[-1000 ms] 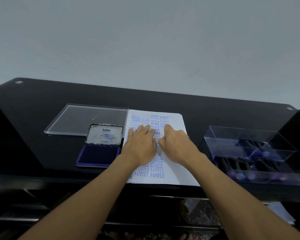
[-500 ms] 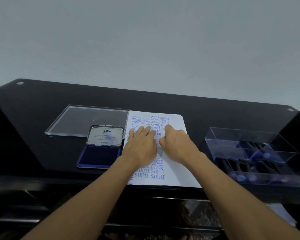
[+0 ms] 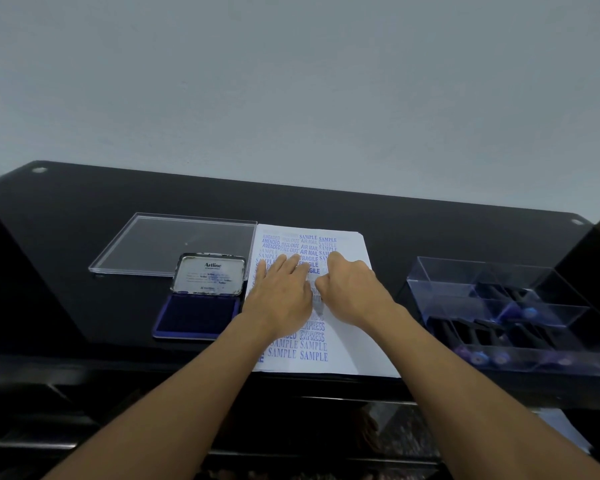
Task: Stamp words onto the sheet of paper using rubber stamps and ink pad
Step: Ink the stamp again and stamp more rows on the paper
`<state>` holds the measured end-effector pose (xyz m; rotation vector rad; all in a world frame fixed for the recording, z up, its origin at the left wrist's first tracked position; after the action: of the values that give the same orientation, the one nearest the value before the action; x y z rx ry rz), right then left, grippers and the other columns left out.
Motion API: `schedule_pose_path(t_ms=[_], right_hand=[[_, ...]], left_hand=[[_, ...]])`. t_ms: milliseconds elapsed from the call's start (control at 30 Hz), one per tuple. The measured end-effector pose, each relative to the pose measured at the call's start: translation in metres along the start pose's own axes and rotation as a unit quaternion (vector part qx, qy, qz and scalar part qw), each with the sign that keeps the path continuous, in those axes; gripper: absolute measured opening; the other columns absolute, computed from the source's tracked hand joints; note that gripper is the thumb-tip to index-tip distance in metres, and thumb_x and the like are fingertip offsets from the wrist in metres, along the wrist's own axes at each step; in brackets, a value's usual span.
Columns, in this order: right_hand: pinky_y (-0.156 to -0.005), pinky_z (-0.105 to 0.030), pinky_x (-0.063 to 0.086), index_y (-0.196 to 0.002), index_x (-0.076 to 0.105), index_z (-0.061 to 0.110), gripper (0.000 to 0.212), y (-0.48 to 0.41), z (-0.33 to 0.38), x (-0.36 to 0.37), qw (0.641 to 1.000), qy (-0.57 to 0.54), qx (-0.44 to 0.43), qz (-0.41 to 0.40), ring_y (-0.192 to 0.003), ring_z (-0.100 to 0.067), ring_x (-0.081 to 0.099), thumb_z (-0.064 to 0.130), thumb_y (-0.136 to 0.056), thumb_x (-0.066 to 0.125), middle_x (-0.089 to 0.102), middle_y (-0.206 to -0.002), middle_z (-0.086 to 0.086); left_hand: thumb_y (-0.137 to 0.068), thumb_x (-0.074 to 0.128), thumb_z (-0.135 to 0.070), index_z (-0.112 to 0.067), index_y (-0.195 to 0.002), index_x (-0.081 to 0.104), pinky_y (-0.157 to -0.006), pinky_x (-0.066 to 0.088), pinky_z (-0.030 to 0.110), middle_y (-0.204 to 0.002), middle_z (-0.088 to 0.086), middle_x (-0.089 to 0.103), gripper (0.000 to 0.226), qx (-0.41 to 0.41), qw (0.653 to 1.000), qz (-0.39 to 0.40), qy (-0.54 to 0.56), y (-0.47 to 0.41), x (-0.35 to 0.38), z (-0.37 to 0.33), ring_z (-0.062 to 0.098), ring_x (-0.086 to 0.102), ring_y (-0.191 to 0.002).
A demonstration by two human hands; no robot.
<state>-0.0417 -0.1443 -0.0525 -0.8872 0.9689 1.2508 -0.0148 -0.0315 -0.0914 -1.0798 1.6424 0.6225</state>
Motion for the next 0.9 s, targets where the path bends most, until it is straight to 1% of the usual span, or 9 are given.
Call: schedule_pose_path(t_ms=[67,167,300,400,500,600,733,900], right_hand=[[-0.049,-0.030,0.030,-0.085,0.036,0.016,0.017,-0.001,0.000,0.000,1.000,0.001,-0.001,0.001,-0.061,-0.019,0.042,0.022,-0.099,0.044,0.050,-0.079,-0.007],[-0.053,-0.031,0.037,-0.093,0.041,0.015,0.011,0.000,0.000,0.003,1.000,0.008,-0.008,-0.003,-0.067,-0.023,0.050,0.022,-0.099,0.046,0.057,-0.085,-0.010],[-0.053,-0.033,0.040,-0.096,0.041,0.014,0.010,0.004,0.001,0.005,1.000,0.009,-0.015,-0.007,-0.069,-0.025,0.053,0.022,-0.099,0.047,0.056,-0.082,-0.009],[-0.055,-0.033,0.044,-0.097,0.043,0.014,0.010,0.000,0.000,0.005,1.000,0.011,-0.009,-0.003,-0.072,-0.025,0.057,0.023,-0.099,0.048,0.059,-0.087,-0.010],[-0.054,-0.031,0.042,-0.096,0.044,0.014,0.011,-0.003,0.000,0.003,1.000,0.000,-0.005,0.004,-0.070,-0.023,0.055,0.024,-0.100,0.047,0.059,-0.089,-0.009],[-0.050,-0.028,0.034,-0.093,0.041,0.014,0.012,-0.001,0.002,0.001,1.000,-0.001,-0.004,0.007,-0.064,-0.018,0.047,0.023,-0.100,0.046,0.054,-0.085,-0.008],[-0.049,-0.030,0.030,-0.092,0.038,0.014,0.012,0.006,0.003,0.000,1.000,0.000,-0.003,0.002,-0.062,-0.020,0.043,0.020,-0.099,0.046,0.051,-0.081,-0.008],[-0.049,-0.029,0.030,-0.091,0.038,0.014,0.012,0.008,0.004,-0.001,1.000,-0.004,-0.002,0.009,-0.061,-0.018,0.041,0.019,-0.099,0.046,0.051,-0.081,-0.008]], left_hand=[[-0.105,0.023,-0.026,-0.016,-0.153,0.028,-0.121,-0.002,0.050,-0.163,0.004,0.017,0.049,-0.002,1.000,0.004,0.000,0.000,0.000,0.000,0.022,0.005,-0.151],[-0.105,0.022,-0.027,-0.016,-0.154,0.026,-0.122,-0.003,0.050,-0.164,0.003,0.015,0.050,-0.007,1.000,0.010,0.000,0.000,0.000,0.000,0.021,0.004,-0.152],[-0.105,0.023,-0.027,-0.017,-0.154,0.025,-0.122,-0.003,0.050,-0.164,0.003,0.014,0.050,-0.011,1.000,0.014,-0.001,0.000,-0.001,0.000,0.021,0.003,-0.152],[-0.106,0.023,-0.027,-0.017,-0.154,0.026,-0.122,-0.003,0.049,-0.165,0.003,0.013,0.050,-0.014,1.000,0.018,0.003,-0.001,-0.002,-0.001,0.021,0.002,-0.152],[-0.106,0.023,-0.026,-0.017,-0.154,0.026,-0.122,-0.004,0.049,-0.165,0.003,0.013,0.050,-0.015,1.000,0.020,0.008,-0.001,-0.002,-0.001,0.021,0.002,-0.152],[-0.106,0.023,-0.026,-0.017,-0.154,0.026,-0.122,-0.004,0.050,-0.165,0.003,0.013,0.050,-0.018,1.000,0.022,0.010,-0.001,-0.003,-0.001,0.022,0.002,-0.152],[-0.105,0.024,-0.025,-0.017,-0.154,0.026,-0.121,-0.005,0.049,-0.165,0.002,0.013,0.050,-0.022,0.999,0.027,0.011,-0.002,-0.002,0.000,0.021,0.001,-0.152],[-0.105,0.024,-0.026,-0.018,-0.154,0.026,-0.121,-0.005,0.049,-0.165,0.002,0.013,0.050,-0.024,0.999,0.030,0.012,-0.002,-0.002,0.000,0.020,0.001,-0.152]])
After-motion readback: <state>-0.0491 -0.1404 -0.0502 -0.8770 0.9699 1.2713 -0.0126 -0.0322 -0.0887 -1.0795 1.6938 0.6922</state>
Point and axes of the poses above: each hand's wrist, its own y-axis away from the middle knuckle, its own x-axis out of the palm, z = x × y, the point moved 7 cm from there along -y, towards the middle knuckle
